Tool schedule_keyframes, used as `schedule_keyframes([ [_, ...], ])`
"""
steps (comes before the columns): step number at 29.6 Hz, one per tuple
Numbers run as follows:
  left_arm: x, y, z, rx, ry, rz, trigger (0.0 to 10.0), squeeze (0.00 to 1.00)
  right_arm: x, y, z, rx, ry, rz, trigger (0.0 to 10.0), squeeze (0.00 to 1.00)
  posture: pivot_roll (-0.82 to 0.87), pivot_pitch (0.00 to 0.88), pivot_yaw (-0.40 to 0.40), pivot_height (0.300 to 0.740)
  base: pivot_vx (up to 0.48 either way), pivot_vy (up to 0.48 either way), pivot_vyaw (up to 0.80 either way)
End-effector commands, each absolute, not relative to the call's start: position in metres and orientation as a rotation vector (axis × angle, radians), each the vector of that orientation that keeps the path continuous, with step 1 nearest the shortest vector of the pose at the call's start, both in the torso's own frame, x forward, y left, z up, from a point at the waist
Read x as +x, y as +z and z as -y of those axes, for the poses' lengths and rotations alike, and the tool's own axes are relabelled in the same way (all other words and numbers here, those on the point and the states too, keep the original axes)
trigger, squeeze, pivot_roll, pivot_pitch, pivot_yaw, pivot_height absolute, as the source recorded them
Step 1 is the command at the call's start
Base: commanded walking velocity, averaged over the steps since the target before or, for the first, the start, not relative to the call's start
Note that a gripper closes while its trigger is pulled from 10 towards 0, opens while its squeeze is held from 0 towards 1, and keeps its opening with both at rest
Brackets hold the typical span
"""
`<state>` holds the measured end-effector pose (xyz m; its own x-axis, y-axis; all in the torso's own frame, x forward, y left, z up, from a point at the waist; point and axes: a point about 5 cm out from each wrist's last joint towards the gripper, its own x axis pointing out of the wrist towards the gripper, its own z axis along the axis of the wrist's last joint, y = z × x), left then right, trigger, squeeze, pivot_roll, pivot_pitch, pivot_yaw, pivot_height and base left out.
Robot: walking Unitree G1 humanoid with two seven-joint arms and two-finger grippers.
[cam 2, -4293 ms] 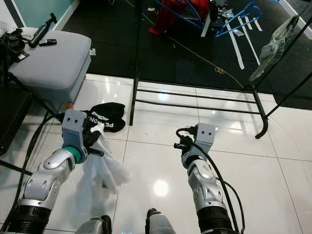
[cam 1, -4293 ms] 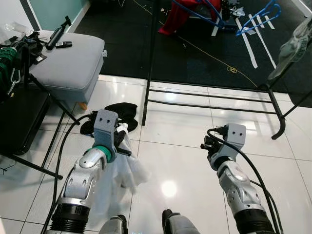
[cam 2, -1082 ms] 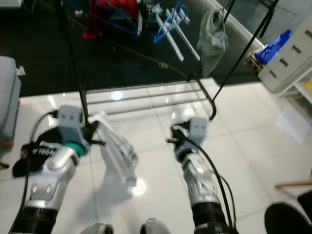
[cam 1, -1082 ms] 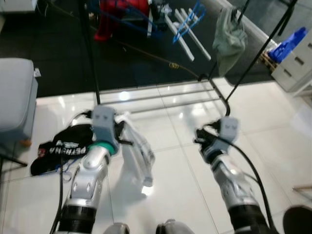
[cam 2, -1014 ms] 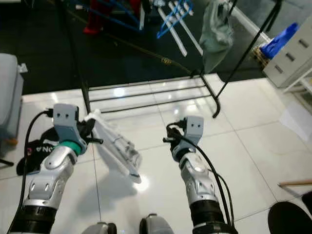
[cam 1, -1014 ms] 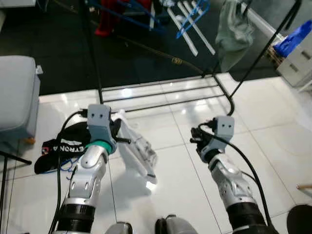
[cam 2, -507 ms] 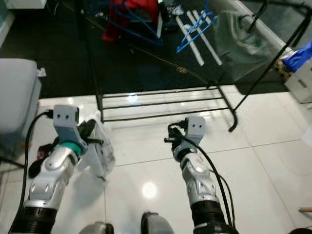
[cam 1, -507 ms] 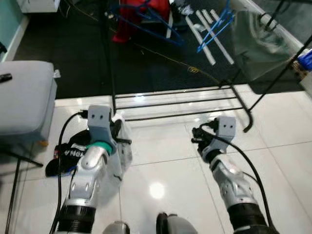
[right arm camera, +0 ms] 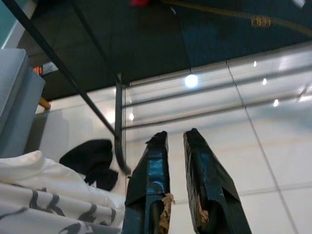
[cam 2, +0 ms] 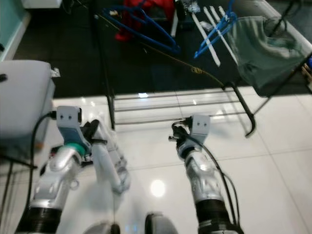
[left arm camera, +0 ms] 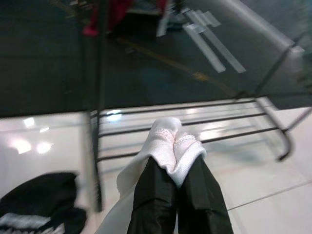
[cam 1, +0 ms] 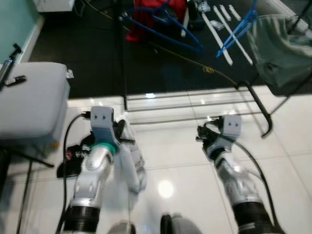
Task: Hang hanger
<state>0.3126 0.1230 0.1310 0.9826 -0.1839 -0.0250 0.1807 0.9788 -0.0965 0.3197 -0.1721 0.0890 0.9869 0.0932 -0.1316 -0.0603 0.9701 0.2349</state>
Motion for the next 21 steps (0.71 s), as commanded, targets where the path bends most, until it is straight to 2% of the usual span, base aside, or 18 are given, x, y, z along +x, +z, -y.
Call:
schedule_keyframes([
  [1,0.3111,0.1322,-0.1291,-0.095,-0.169,-0.023,10.0,0.00,0.3164,0.0826,0.1681,0.246,0.081,-0.165,10.0,0.00,-0.03,0.108,-0.006,0.740,0.334,0.000,0.00],
  [12,0.3106,0.1309,-0.1274,-0.096,-0.176,-0.025,10.0,0.00,0.3158,0.0813,0.1681,0.243,0.084,-0.172,10.0,0.00,-0.03,0.098,-0.007,0.740,0.342,0.000,0.00],
  [17,0.3112,0.1314,-0.1271,-0.101,-0.174,-0.023,10.0,0.00,0.3171,0.0824,0.1656,0.155,0.119,-0.182,10.0,0.00,-0.03,0.097,-0.009,0.740,0.343,0.000,0.00],
  [21,0.3111,0.1305,-0.1276,-0.101,-0.169,-0.026,10.0,0.00,0.3167,0.0801,0.1652,0.144,0.125,-0.193,10.0,0.00,-0.03,0.100,-0.011,0.740,0.342,0.000,0.80],
])
